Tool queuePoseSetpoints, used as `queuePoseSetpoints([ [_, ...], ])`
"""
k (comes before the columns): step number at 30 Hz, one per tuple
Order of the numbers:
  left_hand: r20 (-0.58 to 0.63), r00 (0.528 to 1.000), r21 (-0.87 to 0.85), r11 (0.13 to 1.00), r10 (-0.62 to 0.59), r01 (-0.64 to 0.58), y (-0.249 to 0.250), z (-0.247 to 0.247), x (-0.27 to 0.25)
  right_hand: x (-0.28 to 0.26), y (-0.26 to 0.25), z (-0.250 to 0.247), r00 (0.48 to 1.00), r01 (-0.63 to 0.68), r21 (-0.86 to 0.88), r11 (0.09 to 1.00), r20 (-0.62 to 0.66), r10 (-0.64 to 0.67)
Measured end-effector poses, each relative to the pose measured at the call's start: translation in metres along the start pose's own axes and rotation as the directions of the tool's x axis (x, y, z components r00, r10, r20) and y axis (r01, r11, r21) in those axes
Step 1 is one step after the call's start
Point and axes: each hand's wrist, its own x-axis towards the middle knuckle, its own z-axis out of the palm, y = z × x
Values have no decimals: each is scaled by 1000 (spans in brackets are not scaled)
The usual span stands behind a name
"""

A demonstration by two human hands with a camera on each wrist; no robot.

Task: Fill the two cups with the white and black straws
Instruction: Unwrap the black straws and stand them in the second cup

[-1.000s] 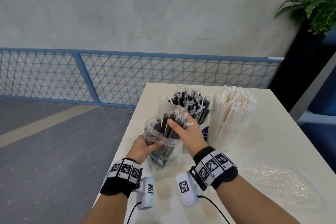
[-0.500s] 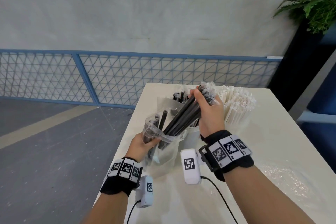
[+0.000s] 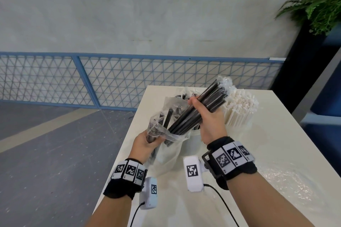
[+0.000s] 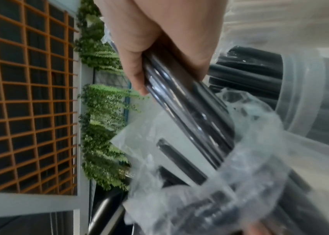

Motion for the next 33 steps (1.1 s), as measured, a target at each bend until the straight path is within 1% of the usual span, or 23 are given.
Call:
queuePoseSetpoints([
  [5, 1, 1000, -15, 999, -29, 29, 1, 2, -2, 7, -9, -3, 996, 43, 138, 990, -80, -32],
  [9, 1, 998, -5, 998, -60, 60, 2, -1, -2, 15, -17, -9, 985, 31, 291, 956, -173, 21],
  [12, -71, 995, -12, 998, -67, 66, -3, -11, -4, 26, -27, -19, 972, 60, 355, 933, -233, 26],
  [15, -152, 985, -56, 996, -78, 71, -10, -19, -2, 35, -35, -28, 964, 141, 341, 929, -259, -51],
  [17, -189, 977, -80, 993, -96, 82, -14, -22, 1, 40, -37, -32, 951, 201, 291, 935, -286, -115],
  [18, -203, 974, -92, 992, -105, 87, -15, -23, 2, 41, -37, -32, 944, 230, 236, 944, -291, -157],
  [20, -214, 971, -105, 991, -106, 85, -18, -25, 6, 40, -36, -29, 930, 264, 59, 963, -280, -238],
  [22, -213, 973, -107, 992, -89, 67, -18, -25, 7, 37, -32, -25, 931, 256, -109, 961, -239, -275],
  [25, -207, 975, -110, 992, -81, 59, -19, -24, 7, 35, -15, -21, 957, 217, -304, 928, -122, -264],
  [27, -196, 978, -109, 993, -71, 51, -20, -24, 6, 35, 0, -23, 975, 142, -447, 883, -93, -203],
  [29, -187, 980, -110, 993, -65, 45, -22, -24, 6, 35, 13, -25, 987, 99, -523, 847, -59, -152],
  [31, -187, 980, -110, 993, -68, 48, -24, -25, 7, 34, 17, -23, 990, 99, -569, 816, -24, -137],
  [32, -191, 979, -110, 993, -72, 52, -25, -27, 7, 34, 15, -22, 988, 113, -583, 805, -23, -155],
  [33, -193, 979, -110, 993, -71, 50, -27, -28, 8, 33, 11, -19, 977, 167, -568, 806, -17, -214],
])
